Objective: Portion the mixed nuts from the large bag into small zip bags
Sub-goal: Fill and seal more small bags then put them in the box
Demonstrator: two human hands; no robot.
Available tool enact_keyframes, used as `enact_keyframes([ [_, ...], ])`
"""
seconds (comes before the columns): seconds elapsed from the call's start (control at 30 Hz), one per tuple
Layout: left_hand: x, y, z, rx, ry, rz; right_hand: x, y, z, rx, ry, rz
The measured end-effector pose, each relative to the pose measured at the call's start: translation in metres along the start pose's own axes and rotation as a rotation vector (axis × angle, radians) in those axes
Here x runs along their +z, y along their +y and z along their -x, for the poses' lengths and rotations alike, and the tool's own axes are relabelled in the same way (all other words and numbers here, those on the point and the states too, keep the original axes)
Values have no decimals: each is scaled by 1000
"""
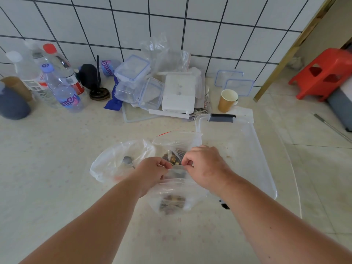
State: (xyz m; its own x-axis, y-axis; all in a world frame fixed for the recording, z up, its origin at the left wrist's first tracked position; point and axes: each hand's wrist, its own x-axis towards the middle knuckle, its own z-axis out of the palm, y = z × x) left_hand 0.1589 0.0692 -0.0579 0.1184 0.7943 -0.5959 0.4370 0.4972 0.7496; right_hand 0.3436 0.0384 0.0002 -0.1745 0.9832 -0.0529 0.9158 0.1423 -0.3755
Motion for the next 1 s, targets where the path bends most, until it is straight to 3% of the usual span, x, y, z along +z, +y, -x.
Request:
enact_keyframes([
  [0.33, -14, 26, 15, -117, -58, 529, 1, -1, 0, -10, -83, 56],
  [0.67, -15, 45, 19, -24, -119, 698, 1, -18, 4, 41, -88, 203],
  [0.73, -17, 48, 21, 20, -124, 604, 0, -20, 4, 54, -46, 196],
  [0.83, -20, 48, 26, 202, -109, 172, -5, -23, 2, 113, -45, 119],
  [0.9, -21, 51, 29, 317, -44, -105, -7, -21, -2, 116, -65, 67],
  [1.0, -20, 52, 31, 443, 58, -325, -8, -18, -7, 113, -49, -27],
])
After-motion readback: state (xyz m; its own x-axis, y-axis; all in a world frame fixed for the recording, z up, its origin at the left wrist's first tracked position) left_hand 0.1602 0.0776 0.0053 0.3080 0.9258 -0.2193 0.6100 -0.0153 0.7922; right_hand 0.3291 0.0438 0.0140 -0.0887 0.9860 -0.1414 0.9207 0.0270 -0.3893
